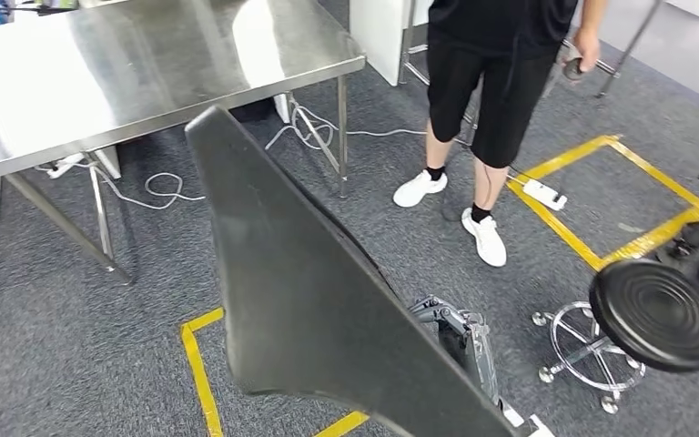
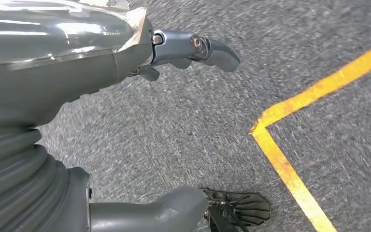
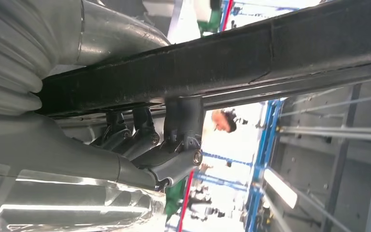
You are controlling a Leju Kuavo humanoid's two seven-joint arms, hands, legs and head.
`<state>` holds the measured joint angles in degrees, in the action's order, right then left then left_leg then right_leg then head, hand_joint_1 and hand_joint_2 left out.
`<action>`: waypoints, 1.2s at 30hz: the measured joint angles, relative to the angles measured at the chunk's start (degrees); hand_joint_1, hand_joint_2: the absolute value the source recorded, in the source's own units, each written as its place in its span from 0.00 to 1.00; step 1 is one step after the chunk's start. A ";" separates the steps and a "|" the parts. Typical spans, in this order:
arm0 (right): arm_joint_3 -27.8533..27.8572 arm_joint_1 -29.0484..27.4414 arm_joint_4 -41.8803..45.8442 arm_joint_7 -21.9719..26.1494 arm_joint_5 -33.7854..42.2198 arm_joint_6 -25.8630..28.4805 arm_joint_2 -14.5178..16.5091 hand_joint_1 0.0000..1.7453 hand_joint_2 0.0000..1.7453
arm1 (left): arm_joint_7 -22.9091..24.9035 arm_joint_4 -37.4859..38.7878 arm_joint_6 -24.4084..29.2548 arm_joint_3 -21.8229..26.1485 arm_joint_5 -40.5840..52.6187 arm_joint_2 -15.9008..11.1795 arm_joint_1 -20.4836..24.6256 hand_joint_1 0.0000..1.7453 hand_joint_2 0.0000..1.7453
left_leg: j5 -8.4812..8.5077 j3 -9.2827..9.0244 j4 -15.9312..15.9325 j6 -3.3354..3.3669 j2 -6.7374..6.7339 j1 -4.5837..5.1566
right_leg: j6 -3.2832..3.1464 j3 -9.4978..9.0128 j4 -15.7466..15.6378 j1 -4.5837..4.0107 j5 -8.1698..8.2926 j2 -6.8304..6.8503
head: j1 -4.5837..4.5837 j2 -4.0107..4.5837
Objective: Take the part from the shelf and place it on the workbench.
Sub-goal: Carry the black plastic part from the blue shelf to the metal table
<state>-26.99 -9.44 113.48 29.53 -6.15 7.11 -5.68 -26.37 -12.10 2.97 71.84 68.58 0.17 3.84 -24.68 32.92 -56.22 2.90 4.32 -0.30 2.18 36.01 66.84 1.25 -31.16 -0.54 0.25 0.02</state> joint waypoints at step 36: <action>-0.22 -0.89 -0.63 1.60 0.97 3.27 -1.68 1.00 1.00 | -0.91 0.38 -0.54 -0.04 0.86 -0.54 -0.20 0.00 1.00 | -0.63 0.81 -0.94 -1.51 2.15 0.18 | -1.12 -4.69 -9.02 0.07 3.22 -1.75 | 0.03 0.00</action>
<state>-27.22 -10.33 112.85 31.13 -5.18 10.38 -7.36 -27.28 -11.73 2.43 71.80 69.44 -0.36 3.63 -25.31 33.72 -57.17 1.39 6.47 -0.13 1.06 31.32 57.83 1.32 -27.94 -2.29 0.28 0.02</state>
